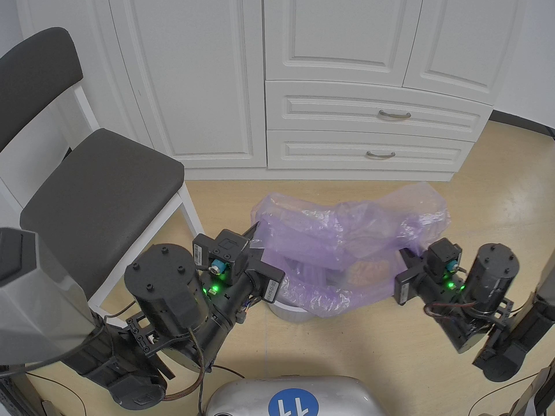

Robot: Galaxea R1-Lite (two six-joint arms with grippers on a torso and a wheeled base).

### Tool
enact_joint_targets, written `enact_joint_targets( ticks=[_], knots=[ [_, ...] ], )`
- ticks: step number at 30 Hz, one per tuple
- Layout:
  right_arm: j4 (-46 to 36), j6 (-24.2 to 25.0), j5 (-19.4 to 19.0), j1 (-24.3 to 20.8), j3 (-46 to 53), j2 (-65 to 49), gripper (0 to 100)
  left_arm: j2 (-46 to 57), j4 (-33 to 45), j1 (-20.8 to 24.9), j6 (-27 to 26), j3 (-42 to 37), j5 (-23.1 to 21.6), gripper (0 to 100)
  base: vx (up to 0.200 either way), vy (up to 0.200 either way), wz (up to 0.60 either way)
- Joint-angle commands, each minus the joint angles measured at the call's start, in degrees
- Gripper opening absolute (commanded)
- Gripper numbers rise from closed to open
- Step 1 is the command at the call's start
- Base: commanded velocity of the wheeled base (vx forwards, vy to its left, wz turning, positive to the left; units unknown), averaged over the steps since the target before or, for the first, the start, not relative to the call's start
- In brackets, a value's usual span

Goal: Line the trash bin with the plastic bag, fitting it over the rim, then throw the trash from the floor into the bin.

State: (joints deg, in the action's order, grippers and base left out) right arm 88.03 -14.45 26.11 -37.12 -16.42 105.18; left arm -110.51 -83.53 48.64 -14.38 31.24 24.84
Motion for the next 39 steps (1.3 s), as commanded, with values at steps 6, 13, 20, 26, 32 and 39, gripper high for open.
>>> enact_joint_targets(
  ticks=[6, 13, 20, 26, 32, 39],
  knots=[
    [1.97, 7.94, 1.22, -5.33, -6.69, 13.21, 0, -6.65, -1.55, -0.39, 1.46, 5.05, -0.15, 0, 0.0, 0.0, 0.0],
    [1.97, 9.79, 1.22, -6.03, -8.63, 15.76, 0, -13.07, -1.64, -3.2, 5.68, 12.09, 0.03, 0, 0.0, 0.0, 0.0],
    [1.97, 9.79, 1.31, -5.68, -8.45, 16.64, 0, -14.74, -1.2, -3.73, 8.32, 14.46, 0.03, 0, 0.0, 0.0, 0.0],
    [1.97, 10.05, 1.22, -5.16, -9.16, 20.42, 0, -16.41, -1.28, -3.73, 8.67, 14.9, 0.03, 0, 0.0, 0.0, 0.0],
    [1.97, 12.86, 0.61, -4.01, -11.79, 24.11, 0, -20.54, -1.28, -5.13, 10.25, 18.68, 0.03, 0, 0.0, 0.0, 0.0],
    [1.97, 12.6, 0.52, -2.61, -12.85, 26.66, 0, -25.11, -1.02, -6.72, 11.92, 23.16, 0.03, 0, 0.0, 0.0, 0.0]
  ],
)
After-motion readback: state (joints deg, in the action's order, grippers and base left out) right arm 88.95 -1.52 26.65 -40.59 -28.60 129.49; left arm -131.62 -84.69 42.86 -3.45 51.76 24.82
